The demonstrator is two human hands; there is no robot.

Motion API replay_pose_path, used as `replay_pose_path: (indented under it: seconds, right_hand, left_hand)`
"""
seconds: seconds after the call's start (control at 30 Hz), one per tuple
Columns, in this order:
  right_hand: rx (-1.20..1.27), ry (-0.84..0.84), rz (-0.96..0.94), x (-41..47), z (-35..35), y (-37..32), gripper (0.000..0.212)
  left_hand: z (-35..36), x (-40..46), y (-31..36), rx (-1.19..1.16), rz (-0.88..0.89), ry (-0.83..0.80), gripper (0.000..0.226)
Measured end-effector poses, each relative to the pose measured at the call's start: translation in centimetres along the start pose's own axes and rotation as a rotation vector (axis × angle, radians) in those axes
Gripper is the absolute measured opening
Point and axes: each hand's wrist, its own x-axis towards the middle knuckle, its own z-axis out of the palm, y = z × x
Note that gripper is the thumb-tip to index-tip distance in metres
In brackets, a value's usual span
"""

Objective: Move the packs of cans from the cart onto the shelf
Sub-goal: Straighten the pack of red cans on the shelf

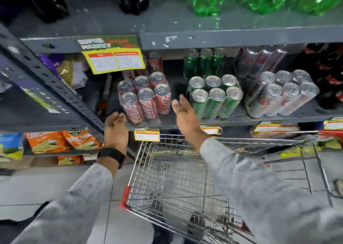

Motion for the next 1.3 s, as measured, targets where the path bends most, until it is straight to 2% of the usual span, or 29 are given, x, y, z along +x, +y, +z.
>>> replay_pose_path:
  seconds: [0.07,0.27,0.33,0.43,0.57,0.73,0.97,1.3]
  right_hand:
    - [-0.011,0.030,0.054,1.5,1.0,-0.9,0.075]
    - [0.034,-0.033,0.089,5.5,2.3,-2.9,0.069]
    - [0.039,-0.056,0.103,6.3,3.0,-2.2,0.069]
    - [0.054,-0.047,0.090,6.2,3.6,-2.1,0.044]
    - [0.079,-0.045,0.080,5.4,4.0,-1.3,0.044]
    - [0.127,-0.038,0.072,3.9,4.2,-0.3,0.047]
    - [0.112,-0.017,0.076,2.8,4.2,0.1,0.048]
    - [0.156,-0.014,0.071,2.1,4.5,-0.4,0.043]
  left_hand:
    - [0.4,1.2,0.8,0.030,-0.043,-0.063,0.042]
    - [1.2,4.4,1.0,0.025,-0.157,-0.312,0.107]
    - [1.1,5.7,-0.3,-0.002,-0.167,-0.385,0.102]
    - [1.0,5.8,-0.1,-0.049,-0.157,-0.462,0.073]
    - [0.8,6.3,0.6,-0.092,-0.146,-0.440,0.056]
    - [-0.3,6.9,0.6,-0.078,-0.175,-0.466,0.063]
    - [-0.9,6.6,0.4,-0.071,-0.163,-0.482,0.048]
    - [-0.9,6.1,0.8,-0.070,-0.168,-0.460,0.054]
